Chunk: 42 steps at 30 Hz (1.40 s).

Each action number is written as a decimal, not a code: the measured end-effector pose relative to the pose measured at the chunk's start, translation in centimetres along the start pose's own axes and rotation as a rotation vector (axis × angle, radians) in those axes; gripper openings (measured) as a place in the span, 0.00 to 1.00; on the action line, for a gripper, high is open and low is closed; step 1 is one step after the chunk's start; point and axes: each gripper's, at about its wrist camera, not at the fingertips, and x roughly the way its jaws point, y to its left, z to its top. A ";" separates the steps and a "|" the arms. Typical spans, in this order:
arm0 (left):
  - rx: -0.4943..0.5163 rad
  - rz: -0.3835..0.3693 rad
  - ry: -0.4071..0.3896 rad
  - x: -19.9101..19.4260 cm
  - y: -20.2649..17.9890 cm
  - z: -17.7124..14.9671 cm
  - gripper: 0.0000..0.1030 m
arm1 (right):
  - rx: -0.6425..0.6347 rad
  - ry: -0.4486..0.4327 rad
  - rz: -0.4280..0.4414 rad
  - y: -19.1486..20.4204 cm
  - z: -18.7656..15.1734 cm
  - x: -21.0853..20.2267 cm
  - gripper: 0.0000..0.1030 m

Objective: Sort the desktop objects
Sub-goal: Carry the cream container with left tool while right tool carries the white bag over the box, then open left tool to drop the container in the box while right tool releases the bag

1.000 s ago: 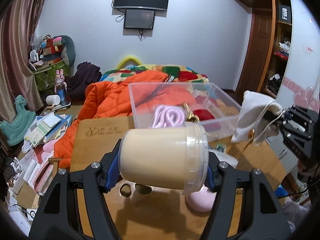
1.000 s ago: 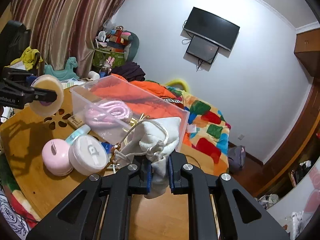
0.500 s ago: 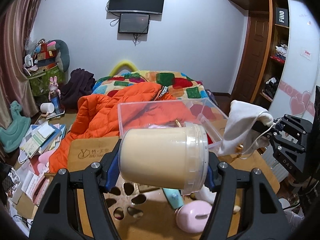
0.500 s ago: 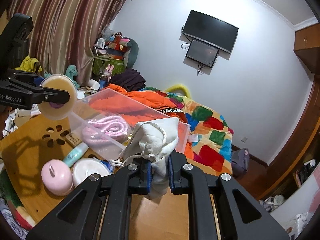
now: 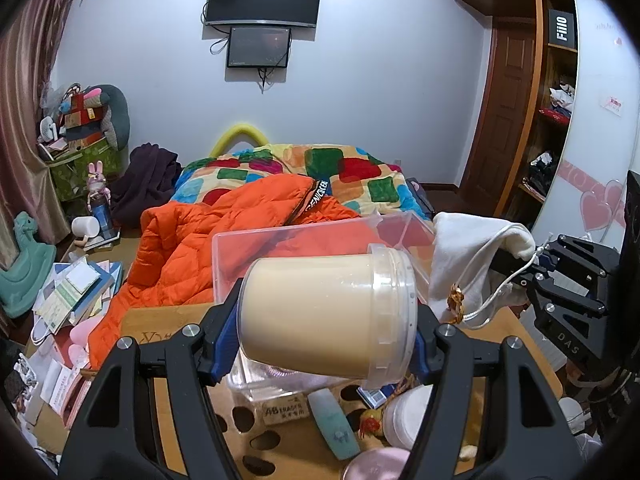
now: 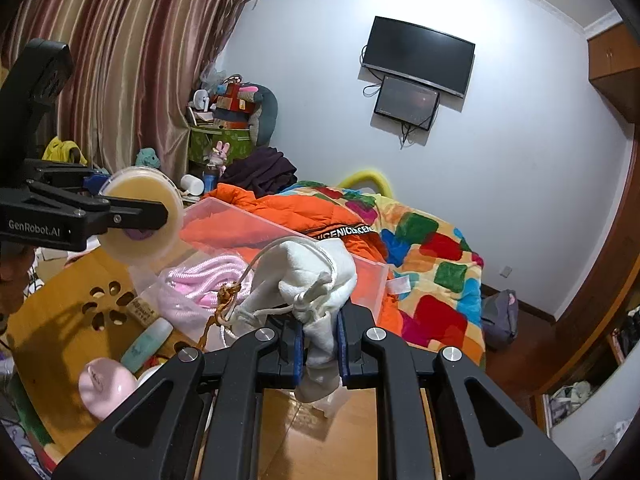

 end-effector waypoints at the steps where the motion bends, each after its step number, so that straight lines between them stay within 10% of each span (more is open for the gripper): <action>1: -0.001 -0.002 0.003 0.3 0.1 0.1 0.64 | 0.004 0.001 0.003 -0.1 0.0 0.2 0.11; 42: 0.037 0.009 0.151 7.2 -0.7 -2.0 0.65 | 0.025 0.147 0.076 0.1 -2.2 8.8 0.15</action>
